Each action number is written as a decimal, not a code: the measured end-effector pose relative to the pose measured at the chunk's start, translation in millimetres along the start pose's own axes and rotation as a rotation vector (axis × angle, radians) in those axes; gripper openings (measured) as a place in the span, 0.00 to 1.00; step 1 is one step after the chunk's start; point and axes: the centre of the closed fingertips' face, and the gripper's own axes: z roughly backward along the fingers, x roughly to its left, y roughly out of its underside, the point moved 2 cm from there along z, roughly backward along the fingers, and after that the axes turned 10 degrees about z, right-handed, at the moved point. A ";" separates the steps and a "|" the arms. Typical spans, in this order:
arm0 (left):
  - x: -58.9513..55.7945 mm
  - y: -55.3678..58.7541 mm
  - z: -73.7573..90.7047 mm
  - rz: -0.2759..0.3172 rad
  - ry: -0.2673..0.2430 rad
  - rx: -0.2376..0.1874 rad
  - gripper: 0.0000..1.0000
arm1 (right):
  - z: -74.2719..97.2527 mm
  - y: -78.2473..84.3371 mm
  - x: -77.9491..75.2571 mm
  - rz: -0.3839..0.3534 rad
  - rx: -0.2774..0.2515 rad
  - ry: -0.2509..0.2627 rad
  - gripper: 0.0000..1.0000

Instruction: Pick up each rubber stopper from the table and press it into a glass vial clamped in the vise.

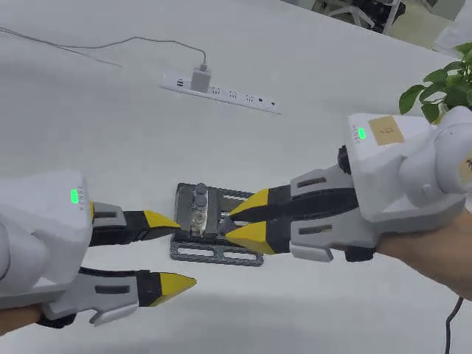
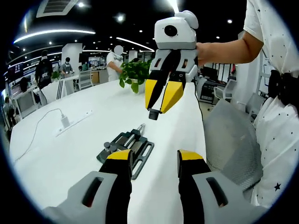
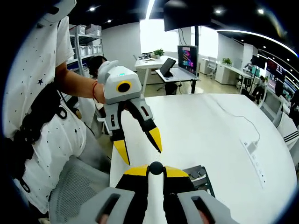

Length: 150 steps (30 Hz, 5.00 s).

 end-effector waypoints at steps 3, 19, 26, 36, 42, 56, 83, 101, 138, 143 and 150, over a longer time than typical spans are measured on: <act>10.2 3.6 4.6 0.001 -0.023 -0.006 0.39 | -5.0 -0.5 -9.0 -0.012 0.006 0.010 0.06; 43.1 34.0 7.8 0.041 -0.073 0.010 0.68 | -41.9 28.7 -54.9 -0.059 0.155 0.055 0.06; 49.2 42.4 2.9 0.017 -0.071 0.033 0.79 | -61.0 51.5 -59.7 -0.052 0.245 0.036 0.06; 55.4 46.8 -1.3 0.027 -0.055 0.014 0.90 | -81.4 73.9 -64.0 -0.055 0.317 0.022 0.06; 55.8 49.2 -1.4 0.018 -0.049 0.015 0.93 | -89.8 81.8 -62.9 -0.056 0.345 0.005 0.06; 57.1 51.5 -0.8 0.027 -0.048 0.008 0.92 | -93.5 87.5 -62.6 -0.044 0.375 -0.007 0.06; 57.1 44.5 -6.2 0.036 -0.034 -0.012 0.90 | -97.4 84.9 -61.8 0.130 0.496 0.002 0.04; 55.7 45.8 -4.4 0.039 -0.037 -0.010 0.89 | -96.2 86.3 -61.7 0.123 0.484 -0.003 0.07; 53.1 49.1 -5.9 0.040 -0.026 0.002 0.88 | -88.0 79.6 -61.6 0.043 0.403 0.001 0.02; 53.1 48.5 -6.0 0.044 -0.024 -0.002 0.87 | -90.7 81.2 -62.7 0.042 0.406 0.002 0.01; 54.3 48.8 -5.7 0.050 -0.026 -0.005 0.87 | -92.1 84.2 -62.5 0.039 0.412 -0.005 0.01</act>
